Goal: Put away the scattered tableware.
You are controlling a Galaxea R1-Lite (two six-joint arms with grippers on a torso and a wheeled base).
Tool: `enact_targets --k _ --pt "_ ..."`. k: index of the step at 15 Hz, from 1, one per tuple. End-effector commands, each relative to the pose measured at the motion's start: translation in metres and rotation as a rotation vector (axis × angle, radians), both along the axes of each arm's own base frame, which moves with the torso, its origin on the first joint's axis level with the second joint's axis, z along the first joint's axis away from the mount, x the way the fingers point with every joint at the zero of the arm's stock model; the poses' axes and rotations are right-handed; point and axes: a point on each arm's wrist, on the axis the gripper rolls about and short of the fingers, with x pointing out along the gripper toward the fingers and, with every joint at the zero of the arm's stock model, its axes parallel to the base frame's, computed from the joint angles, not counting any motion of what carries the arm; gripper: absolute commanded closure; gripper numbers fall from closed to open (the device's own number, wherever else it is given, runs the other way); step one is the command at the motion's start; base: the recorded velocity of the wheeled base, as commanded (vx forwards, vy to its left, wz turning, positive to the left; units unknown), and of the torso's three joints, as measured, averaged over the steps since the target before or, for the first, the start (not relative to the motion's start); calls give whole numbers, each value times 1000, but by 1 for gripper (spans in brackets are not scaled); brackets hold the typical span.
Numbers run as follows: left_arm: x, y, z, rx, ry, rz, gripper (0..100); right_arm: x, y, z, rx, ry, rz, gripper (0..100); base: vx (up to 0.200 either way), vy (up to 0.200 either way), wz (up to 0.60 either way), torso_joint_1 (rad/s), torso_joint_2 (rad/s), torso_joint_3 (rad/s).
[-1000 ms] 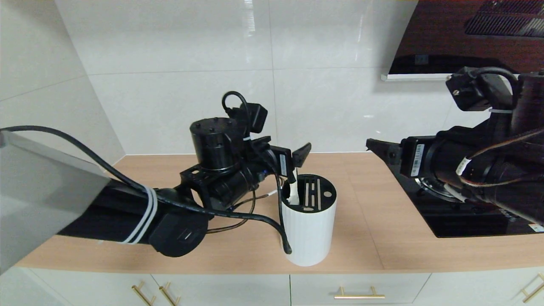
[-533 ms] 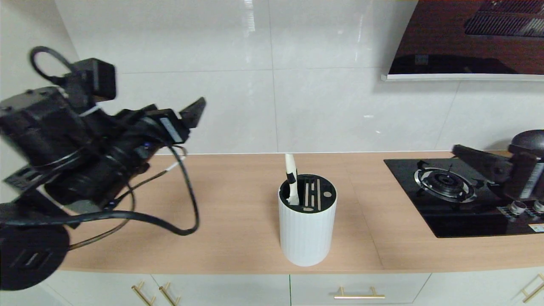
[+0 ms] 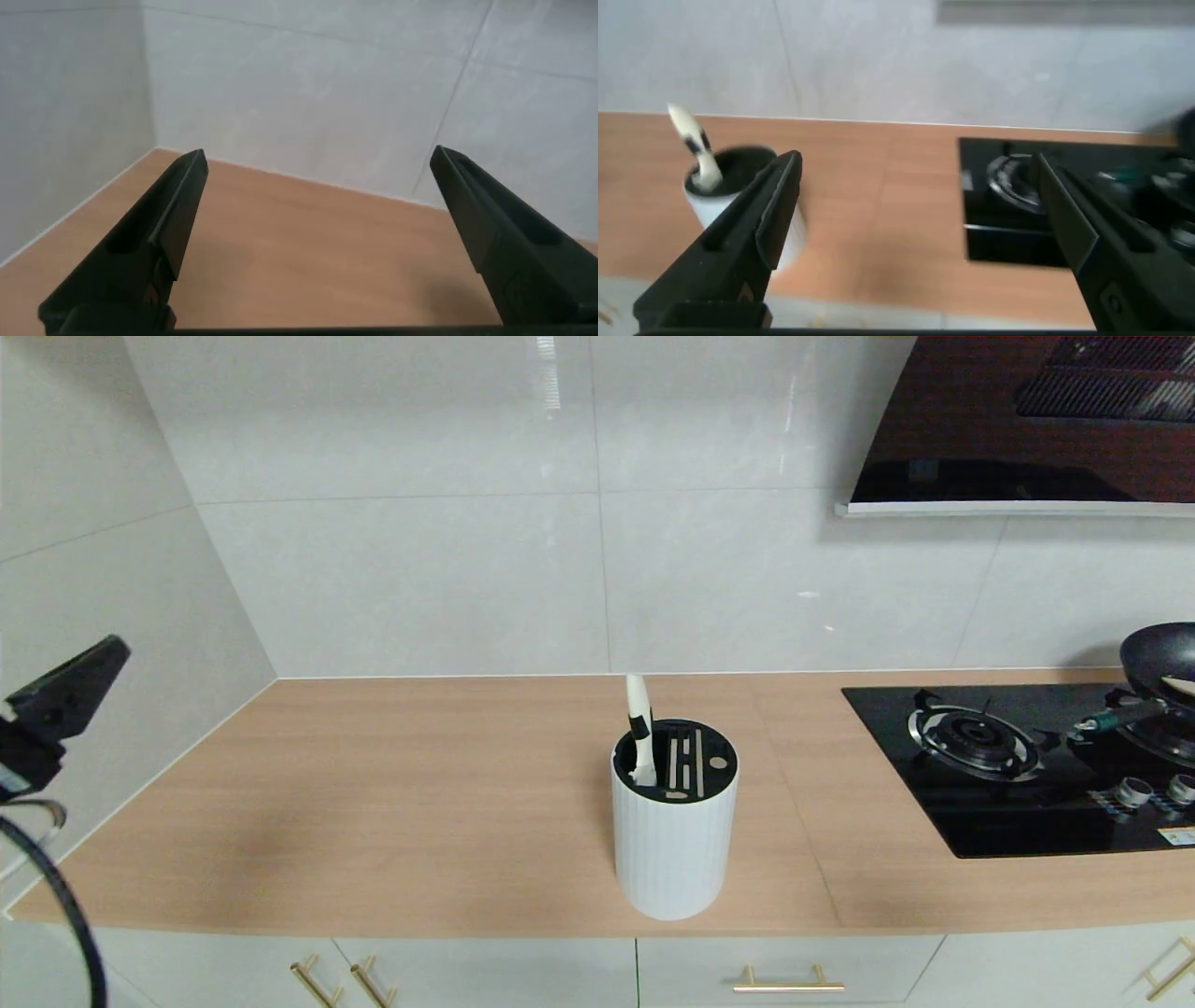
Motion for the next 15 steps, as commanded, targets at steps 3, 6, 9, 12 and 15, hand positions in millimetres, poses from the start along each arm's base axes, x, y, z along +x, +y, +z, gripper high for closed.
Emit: enact_targets --k 3,6,9,12,15 --pt "-119 -5 -23 21 -15 -116 0 -43 -9 -9 35 -146 -146 0 0 0 0 0 0 0" --pt "-154 -6 -45 23 -23 -124 0 -58 -9 -34 36 -178 -190 0 0 0 0 0 0 0" --pt "-169 -8 -62 27 -16 -179 0 -72 -4 -52 21 -186 -247 0 0 0 0 0 0 0" --pt "-171 -10 -76 6 -14 -260 0 -73 -1 -74 17 -164 -265 0 0 0 0 0 0 0" --pt "-173 -11 -95 27 -14 -413 0 -70 -3 -78 23 -146 -315 0 0 0 0 0 0 0"
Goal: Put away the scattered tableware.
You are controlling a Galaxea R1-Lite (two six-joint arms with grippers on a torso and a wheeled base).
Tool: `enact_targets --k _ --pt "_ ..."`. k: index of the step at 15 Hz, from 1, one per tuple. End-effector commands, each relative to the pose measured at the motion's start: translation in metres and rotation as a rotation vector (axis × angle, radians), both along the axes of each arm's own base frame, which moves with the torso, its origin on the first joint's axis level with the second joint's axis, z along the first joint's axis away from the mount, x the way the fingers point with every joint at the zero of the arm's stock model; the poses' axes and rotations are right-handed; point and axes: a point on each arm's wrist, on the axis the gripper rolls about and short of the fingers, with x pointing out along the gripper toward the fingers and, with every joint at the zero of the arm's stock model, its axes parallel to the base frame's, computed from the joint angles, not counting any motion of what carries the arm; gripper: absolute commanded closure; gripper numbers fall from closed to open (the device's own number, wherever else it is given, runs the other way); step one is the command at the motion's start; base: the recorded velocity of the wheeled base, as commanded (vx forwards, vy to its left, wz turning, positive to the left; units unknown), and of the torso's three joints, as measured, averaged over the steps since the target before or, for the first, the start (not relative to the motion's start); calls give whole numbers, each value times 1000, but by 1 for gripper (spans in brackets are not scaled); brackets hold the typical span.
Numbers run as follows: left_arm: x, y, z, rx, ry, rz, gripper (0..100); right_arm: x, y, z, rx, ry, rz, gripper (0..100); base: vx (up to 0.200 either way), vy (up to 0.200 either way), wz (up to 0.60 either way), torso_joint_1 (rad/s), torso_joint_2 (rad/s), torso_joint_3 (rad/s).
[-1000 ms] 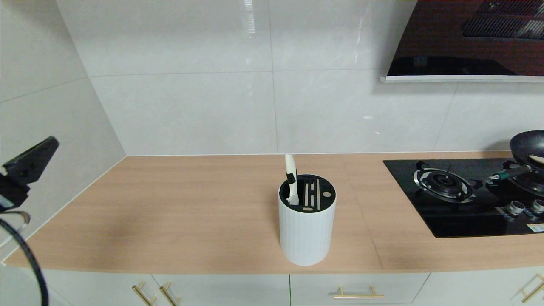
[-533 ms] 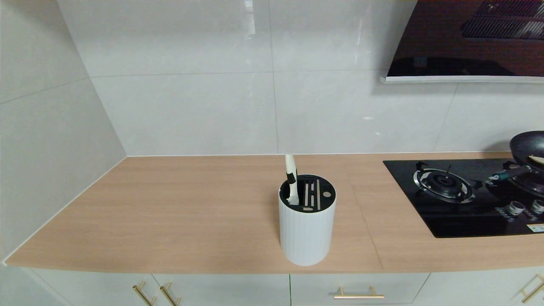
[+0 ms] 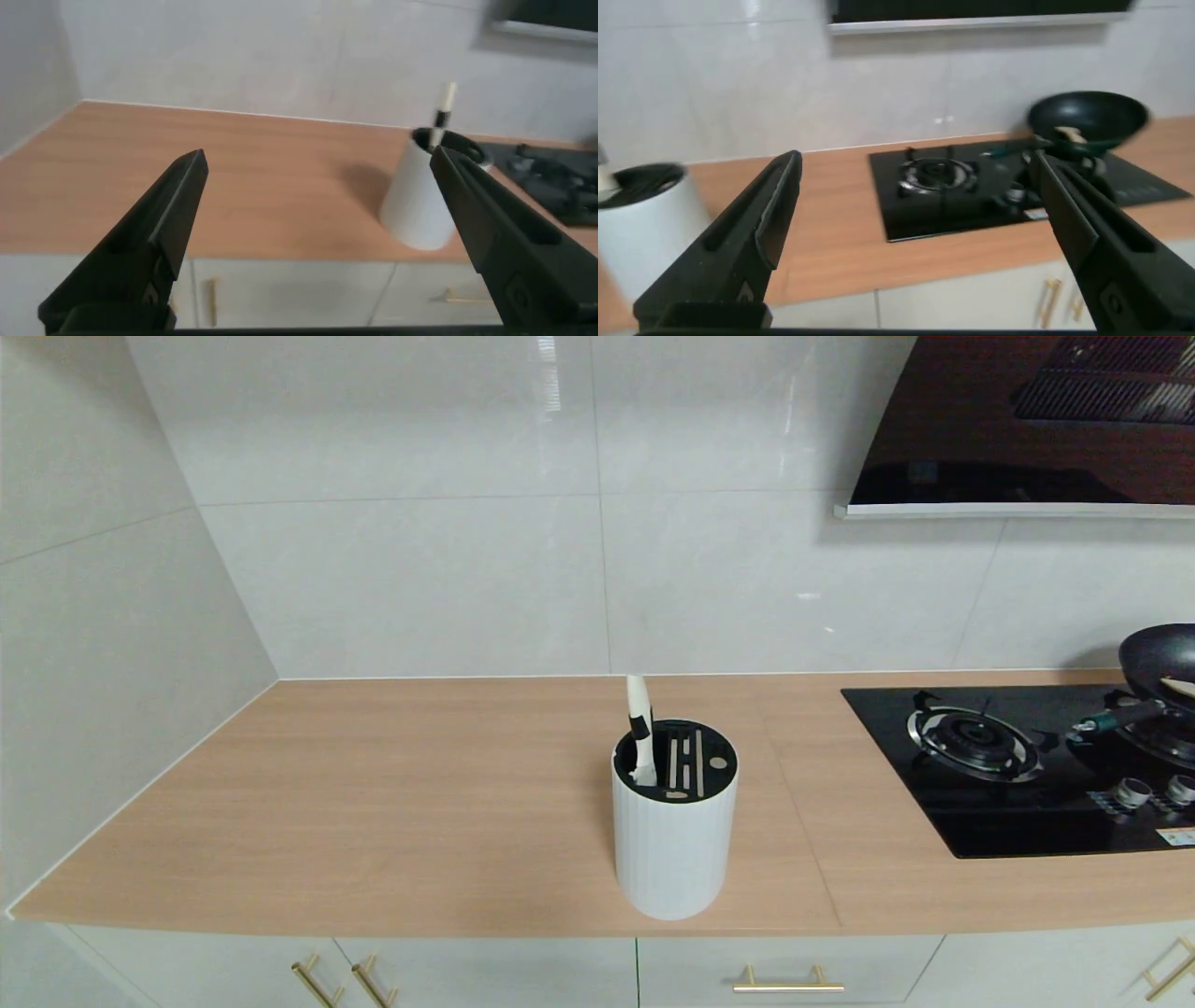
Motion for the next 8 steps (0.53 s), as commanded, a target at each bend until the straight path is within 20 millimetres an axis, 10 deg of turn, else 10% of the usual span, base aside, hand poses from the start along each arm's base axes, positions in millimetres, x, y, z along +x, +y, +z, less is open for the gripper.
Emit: enact_targets --k 1,8 --pt "-1 0 -20 6 -2 -50 0 3 0 -9 4 20 -24 0 0 0 0 0 0 0" --pt "24 4 -74 202 100 167 0 35 -2 -64 -28 87 -102 0 0 0 0 0 0 0"
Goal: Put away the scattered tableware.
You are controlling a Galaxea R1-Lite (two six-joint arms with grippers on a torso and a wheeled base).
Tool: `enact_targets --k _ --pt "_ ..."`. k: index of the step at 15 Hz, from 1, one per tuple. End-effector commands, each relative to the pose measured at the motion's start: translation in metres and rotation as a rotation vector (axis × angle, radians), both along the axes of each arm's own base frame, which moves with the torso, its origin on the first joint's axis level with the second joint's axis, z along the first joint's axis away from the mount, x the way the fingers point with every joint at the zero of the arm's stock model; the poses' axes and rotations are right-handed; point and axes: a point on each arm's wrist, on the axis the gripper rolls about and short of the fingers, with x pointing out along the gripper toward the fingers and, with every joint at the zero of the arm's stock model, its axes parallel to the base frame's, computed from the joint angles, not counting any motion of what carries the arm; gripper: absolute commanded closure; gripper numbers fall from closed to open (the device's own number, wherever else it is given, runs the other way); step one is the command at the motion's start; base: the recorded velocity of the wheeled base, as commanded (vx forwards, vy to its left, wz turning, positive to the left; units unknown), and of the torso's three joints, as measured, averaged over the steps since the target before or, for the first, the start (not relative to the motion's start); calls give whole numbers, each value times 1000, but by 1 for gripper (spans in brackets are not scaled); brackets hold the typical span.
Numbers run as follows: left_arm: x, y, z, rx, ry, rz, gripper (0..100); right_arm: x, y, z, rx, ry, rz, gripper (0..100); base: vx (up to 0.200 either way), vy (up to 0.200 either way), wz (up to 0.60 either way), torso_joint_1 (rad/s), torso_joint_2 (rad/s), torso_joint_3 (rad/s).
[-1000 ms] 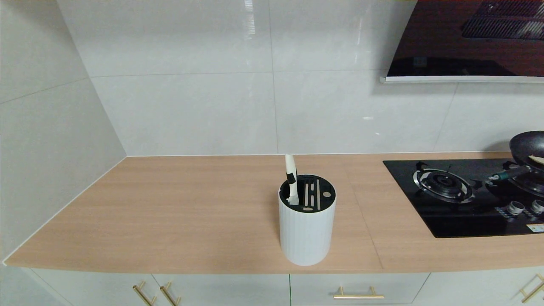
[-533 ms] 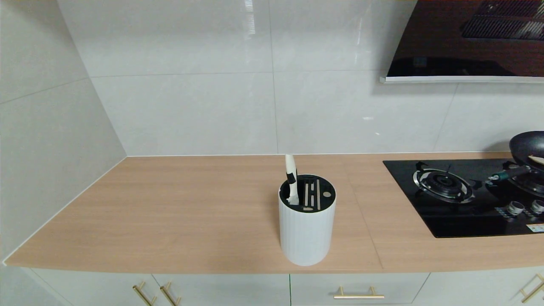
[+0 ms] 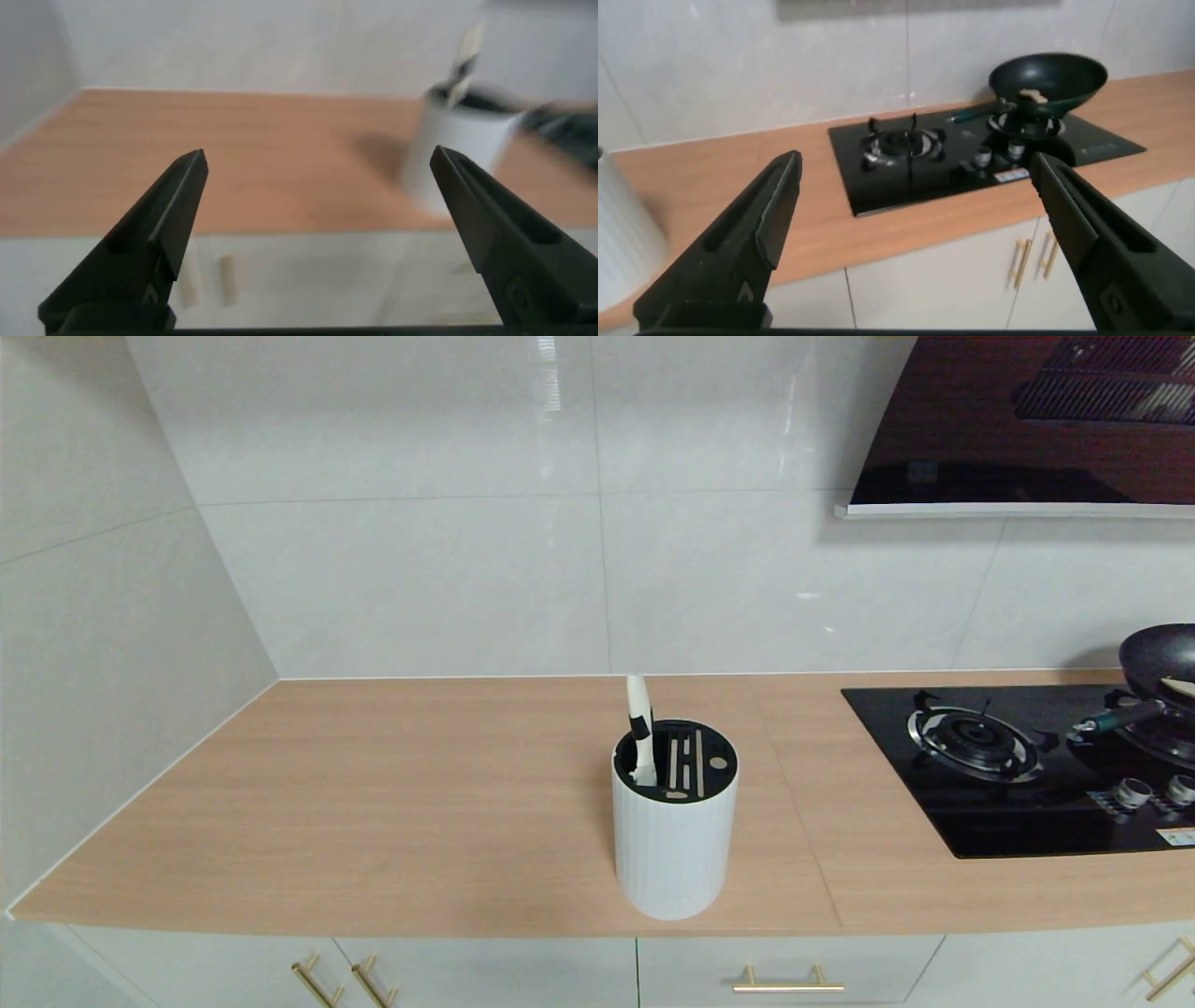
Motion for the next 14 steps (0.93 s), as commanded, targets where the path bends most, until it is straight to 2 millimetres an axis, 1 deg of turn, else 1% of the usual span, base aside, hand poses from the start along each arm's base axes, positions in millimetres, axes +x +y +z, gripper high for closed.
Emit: enact_targets --k 1,3,5,6,7,8,14 --pt "5 0 -17 42 63 13 0 7 0 -19 -15 74 -1 0 0 0 0 0 0 0" --pt "5 0 -17 51 61 10 0 8 0 -25 -19 139 14 0 0 0 0 0 0 0" --pt "5 0 -17 47 63 10 0 8 2 -26 -24 146 80 0 0 0 0 0 0 0" --pt "5 0 -17 33 64 13 0 9 4 -27 1 146 185 0 0 0 0 0 0 0" --pt "5 0 -17 31 64 14 0 9 5 -29 41 150 255 0 0 0 0 0 0 0" --pt "5 0 -17 30 64 14 0 9 5 -33 57 197 262 0 0 0 0 0 0 0" --pt "5 0 -17 30 64 16 0 9 6 -32 52 181 264 0 0 0 0 0 0 0"
